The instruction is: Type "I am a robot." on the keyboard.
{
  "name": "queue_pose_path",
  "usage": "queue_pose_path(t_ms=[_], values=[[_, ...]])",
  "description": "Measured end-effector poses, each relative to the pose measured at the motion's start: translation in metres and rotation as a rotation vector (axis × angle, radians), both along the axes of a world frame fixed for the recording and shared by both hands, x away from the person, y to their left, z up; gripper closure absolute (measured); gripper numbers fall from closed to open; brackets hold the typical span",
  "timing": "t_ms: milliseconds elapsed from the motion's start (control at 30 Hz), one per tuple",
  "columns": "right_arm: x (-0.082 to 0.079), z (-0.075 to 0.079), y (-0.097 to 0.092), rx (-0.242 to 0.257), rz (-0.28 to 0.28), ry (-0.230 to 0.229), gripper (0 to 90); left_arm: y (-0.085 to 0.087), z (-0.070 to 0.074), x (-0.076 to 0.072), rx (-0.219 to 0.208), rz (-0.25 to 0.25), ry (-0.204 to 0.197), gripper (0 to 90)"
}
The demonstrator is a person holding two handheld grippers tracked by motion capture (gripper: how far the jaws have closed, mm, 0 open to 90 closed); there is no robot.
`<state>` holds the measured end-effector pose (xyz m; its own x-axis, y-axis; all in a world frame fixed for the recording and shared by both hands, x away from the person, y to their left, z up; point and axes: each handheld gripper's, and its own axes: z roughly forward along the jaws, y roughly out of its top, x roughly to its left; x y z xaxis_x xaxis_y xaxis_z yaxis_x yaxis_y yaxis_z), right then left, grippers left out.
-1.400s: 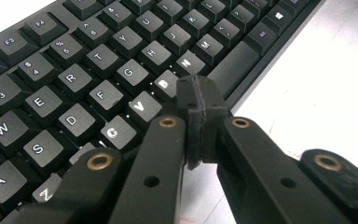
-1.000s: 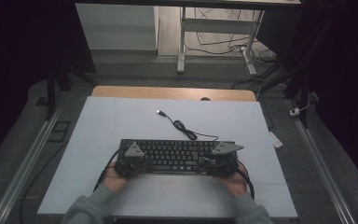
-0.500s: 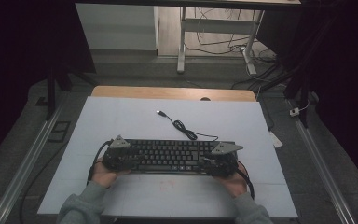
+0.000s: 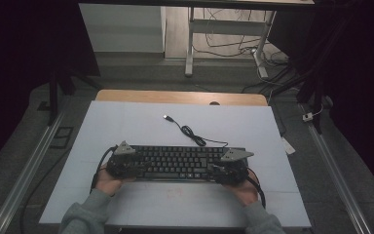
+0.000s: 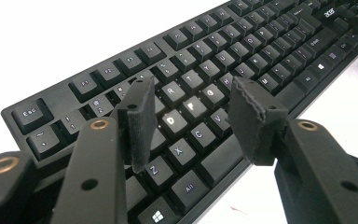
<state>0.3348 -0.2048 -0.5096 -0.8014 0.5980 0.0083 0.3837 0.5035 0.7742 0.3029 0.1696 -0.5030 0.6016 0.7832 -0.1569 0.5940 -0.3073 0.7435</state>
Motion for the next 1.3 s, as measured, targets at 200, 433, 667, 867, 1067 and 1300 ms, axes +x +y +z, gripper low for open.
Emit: queue_pose_path(t_ms=[200,433,667,867,1067,1300], values=[[-0.0001,-0.0003,0.0004,-0.002,0.000,0.002,48.9,-0.0011,-0.0005,0.0001,0.009,-0.005,0.001,51.0],[-0.0001,-0.0003,0.0005,-0.002,-0.001,0.000,48.8,-0.0029,-0.0014,0.0003,0.019,-0.016,0.009,51.2],[-0.0002,-0.0008,0.0011,-0.006,-0.001,-0.004,48.8,-0.0050,-0.0017,0.0003,0.026,-0.025,0.010,51.3],[-0.0001,-0.0013,0.0014,-0.008,0.003,-0.002,48.8,-0.0060,-0.0017,0.0003,0.028,-0.032,0.010,51.4],[-0.0001,-0.0018,0.0020,-0.009,0.001,0.000,48.9,-0.0073,-0.0009,0.0000,0.026,-0.036,0.008,52.1],[0.0001,-0.0023,0.0027,-0.013,0.001,-0.001,49.0,-0.0099,-0.0002,0.0001,0.029,-0.044,0.004,52.2]])
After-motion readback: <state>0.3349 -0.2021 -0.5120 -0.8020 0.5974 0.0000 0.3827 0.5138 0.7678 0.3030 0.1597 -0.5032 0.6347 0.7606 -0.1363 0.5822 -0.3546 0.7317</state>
